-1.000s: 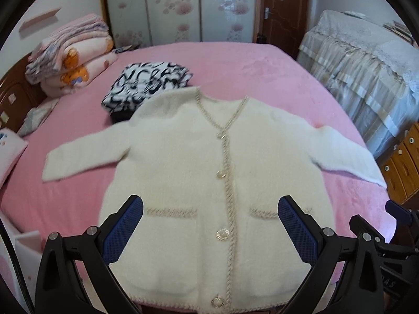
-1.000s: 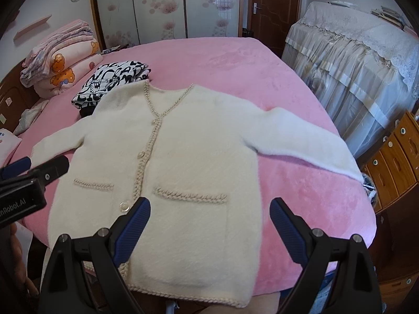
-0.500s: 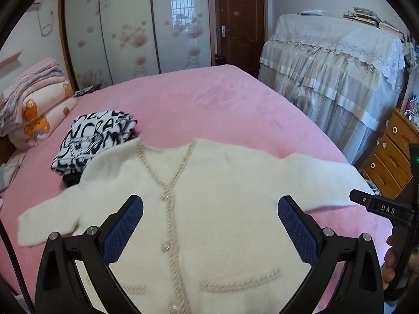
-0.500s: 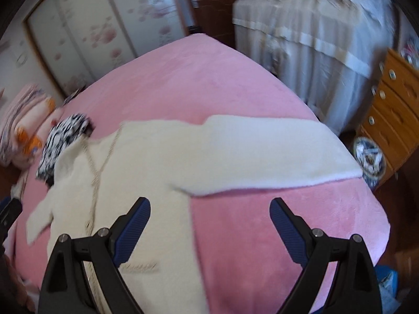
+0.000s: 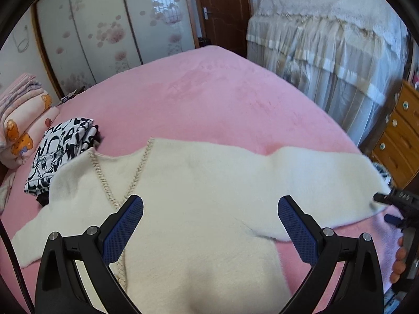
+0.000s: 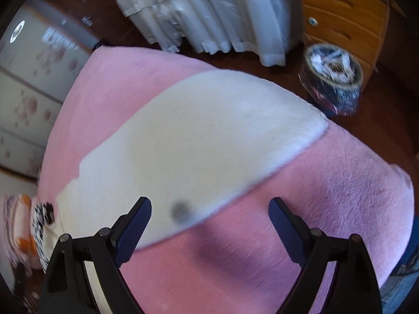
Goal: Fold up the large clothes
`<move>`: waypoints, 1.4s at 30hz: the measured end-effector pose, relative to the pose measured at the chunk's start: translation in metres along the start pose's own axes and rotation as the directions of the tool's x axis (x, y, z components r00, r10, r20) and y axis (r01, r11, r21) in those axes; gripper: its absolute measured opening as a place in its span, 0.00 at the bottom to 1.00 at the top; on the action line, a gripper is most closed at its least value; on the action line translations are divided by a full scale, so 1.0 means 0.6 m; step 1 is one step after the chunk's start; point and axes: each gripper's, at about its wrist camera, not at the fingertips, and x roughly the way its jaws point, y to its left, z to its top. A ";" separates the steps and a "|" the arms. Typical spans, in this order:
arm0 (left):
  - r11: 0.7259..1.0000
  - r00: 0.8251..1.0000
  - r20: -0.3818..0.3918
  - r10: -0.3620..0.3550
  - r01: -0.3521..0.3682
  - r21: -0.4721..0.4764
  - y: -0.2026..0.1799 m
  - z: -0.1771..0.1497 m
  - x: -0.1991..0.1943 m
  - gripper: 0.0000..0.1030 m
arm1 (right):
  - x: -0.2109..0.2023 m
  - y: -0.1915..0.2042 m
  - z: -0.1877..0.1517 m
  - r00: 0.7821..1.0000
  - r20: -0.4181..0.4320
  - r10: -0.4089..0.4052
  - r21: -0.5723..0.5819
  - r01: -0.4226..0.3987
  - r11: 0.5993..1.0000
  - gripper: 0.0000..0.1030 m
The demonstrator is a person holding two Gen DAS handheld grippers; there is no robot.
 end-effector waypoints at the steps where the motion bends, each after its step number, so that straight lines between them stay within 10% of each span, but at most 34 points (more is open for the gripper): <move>1: 1.000 1.000 -0.016 -0.001 0.002 0.014 -0.010 -0.002 0.013 0.99 | 0.004 -0.011 0.005 1.000 0.008 0.015 0.033 -0.015 0.999 0.85; 5: 0.999 0.994 -0.101 -0.042 0.044 0.017 -0.026 -0.018 0.053 0.99 | 0.013 -0.021 0.023 0.999 0.049 -0.003 0.085 -0.001 0.996 0.78; 11: 0.996 0.989 -0.126 -0.083 0.085 0.014 -0.002 -0.053 0.056 0.99 | 0.010 0.000 0.052 0.985 0.135 -0.111 0.051 0.105 0.993 0.15; 14: 0.996 0.987 -0.133 -0.090 0.089 -0.020 0.033 -0.070 0.046 0.99 | -0.032 0.056 0.040 0.964 0.257 -0.067 -0.062 0.086 0.994 0.09; 18: 0.991 0.986 -0.126 -0.106 0.096 -0.089 0.088 -0.089 0.027 0.99 | -0.085 0.179 -0.015 0.941 0.323 0.099 -0.329 0.014 0.944 0.09; 22: 0.986 0.989 -0.120 -0.087 0.068 -0.154 0.148 -0.114 0.018 0.99 | -0.093 0.309 -0.120 0.939 0.240 0.247 -0.607 -0.054 0.793 0.09; 28: 0.973 0.985 -0.154 -0.073 0.036 -0.230 0.218 -0.157 0.044 0.99 | 0.019 0.381 -0.288 0.983 0.024 0.183 -0.779 -0.096 0.620 0.13; 32: 0.959 0.978 -0.164 -0.128 0.079 -0.272 0.243 -0.187 0.067 0.99 | 0.082 0.363 -0.351 0.999 0.006 0.052 -0.811 -0.025 0.584 0.20; 37: 0.930 0.957 -0.226 -0.181 0.092 -0.355 0.256 -0.212 0.105 0.99 | 0.045 0.331 -0.354 0.990 -0.038 0.133 -0.797 -0.111 0.594 0.60; 42: 0.909 0.941 -0.247 -0.233 0.120 -0.400 0.248 -0.221 0.129 0.97 | 0.018 0.322 -0.358 0.990 -0.014 0.137 -0.800 -0.093 0.593 0.61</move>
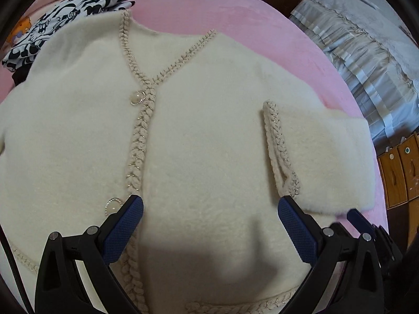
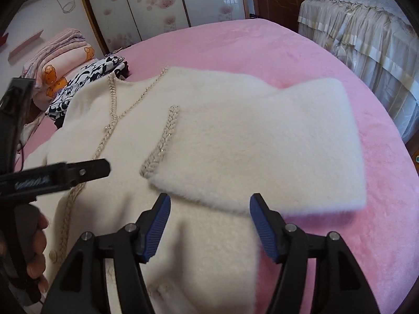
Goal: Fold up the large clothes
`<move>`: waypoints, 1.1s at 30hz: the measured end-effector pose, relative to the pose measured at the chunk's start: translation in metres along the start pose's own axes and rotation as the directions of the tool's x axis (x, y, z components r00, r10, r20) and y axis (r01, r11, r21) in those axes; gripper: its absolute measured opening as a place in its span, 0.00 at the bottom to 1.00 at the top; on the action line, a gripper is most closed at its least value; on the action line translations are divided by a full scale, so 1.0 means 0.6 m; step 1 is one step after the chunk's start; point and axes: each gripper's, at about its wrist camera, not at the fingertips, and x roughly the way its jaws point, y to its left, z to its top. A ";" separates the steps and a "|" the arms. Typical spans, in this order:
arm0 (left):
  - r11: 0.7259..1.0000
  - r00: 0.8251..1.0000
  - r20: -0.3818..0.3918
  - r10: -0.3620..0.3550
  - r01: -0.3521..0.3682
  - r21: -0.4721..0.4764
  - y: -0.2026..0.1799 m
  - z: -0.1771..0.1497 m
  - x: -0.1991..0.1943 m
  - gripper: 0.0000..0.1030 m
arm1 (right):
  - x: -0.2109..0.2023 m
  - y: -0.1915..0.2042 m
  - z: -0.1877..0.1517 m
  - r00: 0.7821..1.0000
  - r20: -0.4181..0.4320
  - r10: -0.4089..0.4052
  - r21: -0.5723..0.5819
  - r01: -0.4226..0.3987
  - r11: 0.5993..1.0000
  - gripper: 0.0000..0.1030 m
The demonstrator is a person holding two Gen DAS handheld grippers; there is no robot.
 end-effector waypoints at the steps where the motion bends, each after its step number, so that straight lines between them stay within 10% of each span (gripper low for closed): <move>1: 1.000 1.000 -0.003 -0.010 0.010 0.001 -0.002 0.000 0.004 0.93 | 0.000 -0.002 -0.008 1.000 -0.012 -0.004 0.010 0.004 1.000 0.61; 9: 0.997 0.997 -0.013 -0.072 0.072 -0.009 -0.022 0.026 0.025 0.66 | -0.002 -0.019 -0.067 0.996 -0.068 0.054 0.116 -0.046 0.992 0.62; 17: 0.956 0.948 -0.132 -0.289 0.278 -0.093 -0.051 0.064 0.078 0.71 | -0.010 -0.034 -0.081 0.994 -0.063 0.084 0.165 -0.073 0.984 0.61; 33: 0.957 0.943 -0.167 -0.289 0.283 -0.056 -0.094 0.077 0.131 0.84 | -0.020 -0.048 -0.115 0.991 -0.054 0.122 0.222 -0.107 0.969 0.61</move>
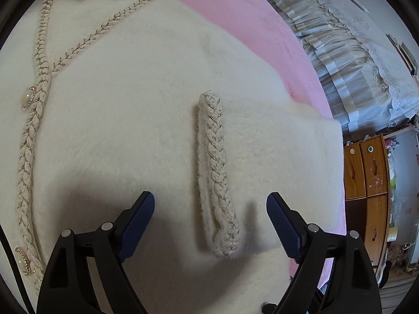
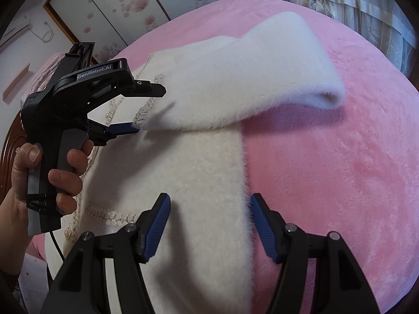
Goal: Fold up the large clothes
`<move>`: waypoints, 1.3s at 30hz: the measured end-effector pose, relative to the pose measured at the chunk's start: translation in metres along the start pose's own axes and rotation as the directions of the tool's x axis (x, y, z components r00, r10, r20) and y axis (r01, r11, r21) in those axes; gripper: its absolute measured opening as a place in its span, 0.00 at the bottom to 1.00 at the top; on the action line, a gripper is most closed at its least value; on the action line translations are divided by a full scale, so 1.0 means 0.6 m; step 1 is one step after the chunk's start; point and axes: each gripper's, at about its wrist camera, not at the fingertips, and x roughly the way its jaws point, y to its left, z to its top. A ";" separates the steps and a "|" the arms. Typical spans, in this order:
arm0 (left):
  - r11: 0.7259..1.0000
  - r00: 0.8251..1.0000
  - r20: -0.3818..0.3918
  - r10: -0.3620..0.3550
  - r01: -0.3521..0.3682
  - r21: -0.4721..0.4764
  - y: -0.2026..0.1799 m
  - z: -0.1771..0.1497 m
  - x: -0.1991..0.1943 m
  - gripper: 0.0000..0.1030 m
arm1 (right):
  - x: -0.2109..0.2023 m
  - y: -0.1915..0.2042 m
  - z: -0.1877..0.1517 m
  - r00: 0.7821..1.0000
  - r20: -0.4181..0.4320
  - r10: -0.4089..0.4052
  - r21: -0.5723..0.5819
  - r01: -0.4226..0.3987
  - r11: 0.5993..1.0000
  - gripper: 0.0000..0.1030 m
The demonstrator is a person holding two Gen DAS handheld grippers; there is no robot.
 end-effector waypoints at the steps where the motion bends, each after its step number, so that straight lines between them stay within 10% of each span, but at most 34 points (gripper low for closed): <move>1: 1.000 1.000 0.001 -0.003 0.003 0.001 0.001 -0.001 0.000 0.84 | 0.000 0.001 -0.003 1.000 0.002 0.002 0.006 -0.002 1.000 0.61; 6: 0.999 0.999 0.012 -0.041 0.041 -0.011 0.005 -0.010 -0.005 0.82 | -0.001 -0.010 -0.004 1.000 0.001 0.019 0.027 -0.019 0.999 0.61; 11: 0.996 0.997 -0.029 -0.073 0.074 0.053 -0.027 -0.014 0.015 0.56 | 0.003 -0.009 -0.003 1.000 0.002 0.015 0.028 -0.015 1.000 0.61; 15: 0.996 0.999 -0.032 0.004 -0.001 0.092 -0.051 -0.015 0.034 0.15 | 0.002 -0.009 -0.005 1.000 -0.003 0.006 0.032 -0.006 0.999 0.61; 21: 0.982 0.996 0.092 -0.007 -0.011 0.190 -0.122 0.013 -0.072 0.14 | 0.002 -0.021 0.023 1.000 -0.007 -0.013 0.066 0.013 0.998 0.61; 33: 0.964 0.935 0.354 -0.005 -0.089 0.249 -0.156 0.099 -0.333 0.14 | 0.086 -0.022 0.152 0.989 0.036 -0.146 0.117 0.141 0.983 0.61; 39: 0.967 0.909 0.409 0.080 -0.171 0.191 -0.077 0.114 -0.388 0.14 | 0.101 0.018 0.168 0.961 0.088 -0.261 -0.004 0.262 0.965 0.19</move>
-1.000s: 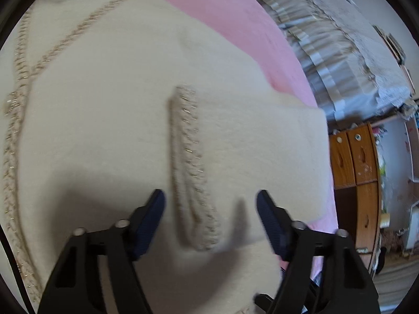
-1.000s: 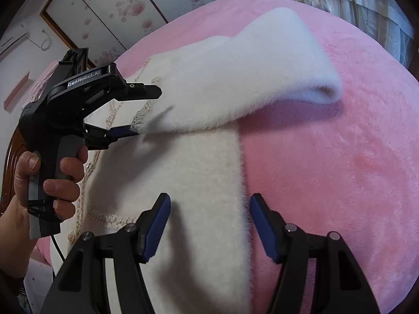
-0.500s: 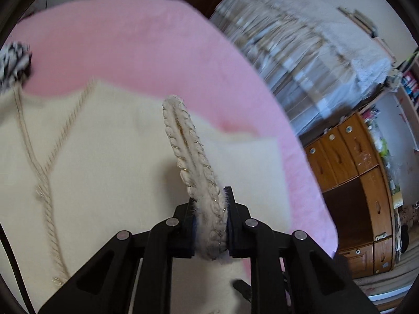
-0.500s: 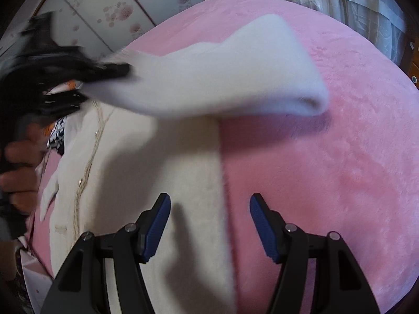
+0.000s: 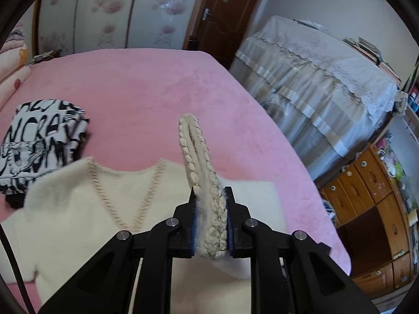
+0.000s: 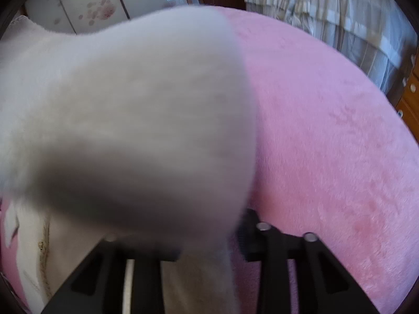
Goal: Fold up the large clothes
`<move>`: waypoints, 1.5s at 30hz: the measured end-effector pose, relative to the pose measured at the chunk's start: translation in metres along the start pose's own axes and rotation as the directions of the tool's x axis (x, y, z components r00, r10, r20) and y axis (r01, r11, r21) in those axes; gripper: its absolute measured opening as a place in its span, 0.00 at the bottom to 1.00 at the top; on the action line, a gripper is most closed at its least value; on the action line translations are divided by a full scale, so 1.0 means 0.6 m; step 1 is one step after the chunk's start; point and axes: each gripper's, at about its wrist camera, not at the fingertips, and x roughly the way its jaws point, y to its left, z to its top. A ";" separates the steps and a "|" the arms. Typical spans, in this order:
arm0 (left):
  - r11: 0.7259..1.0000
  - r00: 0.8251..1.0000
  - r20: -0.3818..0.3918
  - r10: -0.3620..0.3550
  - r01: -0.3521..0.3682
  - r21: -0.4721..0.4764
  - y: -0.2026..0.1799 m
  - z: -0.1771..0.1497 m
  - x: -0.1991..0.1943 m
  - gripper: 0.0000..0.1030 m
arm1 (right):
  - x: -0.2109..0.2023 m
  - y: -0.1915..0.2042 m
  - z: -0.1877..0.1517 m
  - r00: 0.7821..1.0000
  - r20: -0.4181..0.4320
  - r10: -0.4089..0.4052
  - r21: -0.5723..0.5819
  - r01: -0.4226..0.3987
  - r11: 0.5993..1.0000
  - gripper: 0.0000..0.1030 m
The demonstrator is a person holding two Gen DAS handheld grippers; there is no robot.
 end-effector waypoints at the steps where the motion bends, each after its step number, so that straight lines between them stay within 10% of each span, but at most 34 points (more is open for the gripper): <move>1: 1.000 1.000 0.002 0.017 -0.017 -0.003 0.021 -0.004 -0.002 0.14 | -0.002 0.003 -0.003 1.000 0.003 -0.013 -0.022 0.013 1.000 0.18; 18: 0.979 0.942 -0.296 0.157 -0.188 -0.079 0.289 -0.248 0.160 0.19 | -0.047 0.012 -0.036 0.991 -0.134 0.003 -0.186 -0.029 0.982 0.44; 22: 0.982 0.952 -0.289 0.103 -0.144 -0.125 0.309 -0.258 0.153 0.49 | -0.076 0.026 -0.036 0.985 -0.158 0.067 -0.213 -0.100 0.972 0.47; 28: 0.967 0.968 -0.225 0.108 -0.155 -0.201 0.352 -0.227 0.145 0.53 | -0.103 0.014 0.042 0.973 -0.088 0.214 -0.105 -0.223 0.969 0.75; 35: 0.956 0.974 -0.214 0.079 -0.134 -0.260 0.369 -0.198 0.178 0.52 | 0.028 -0.023 0.169 0.983 -0.090 0.157 0.078 -0.151 0.986 0.75; 37: 0.963 0.973 -0.221 0.059 -0.114 -0.245 0.362 -0.190 0.190 0.28 | 0.065 -0.031 0.193 0.986 -0.105 0.127 0.106 -0.116 0.988 0.75; 41: 0.966 0.957 -0.257 0.135 -0.184 -0.180 0.353 -0.186 0.208 0.15 | 0.115 -0.048 0.211 0.982 -0.137 0.134 0.164 -0.111 0.980 0.73; 45: 0.970 0.954 -0.232 0.190 -0.219 -0.108 0.333 -0.185 0.201 0.12 | 0.133 -0.033 0.209 0.973 -0.160 0.165 0.124 -0.146 0.981 0.23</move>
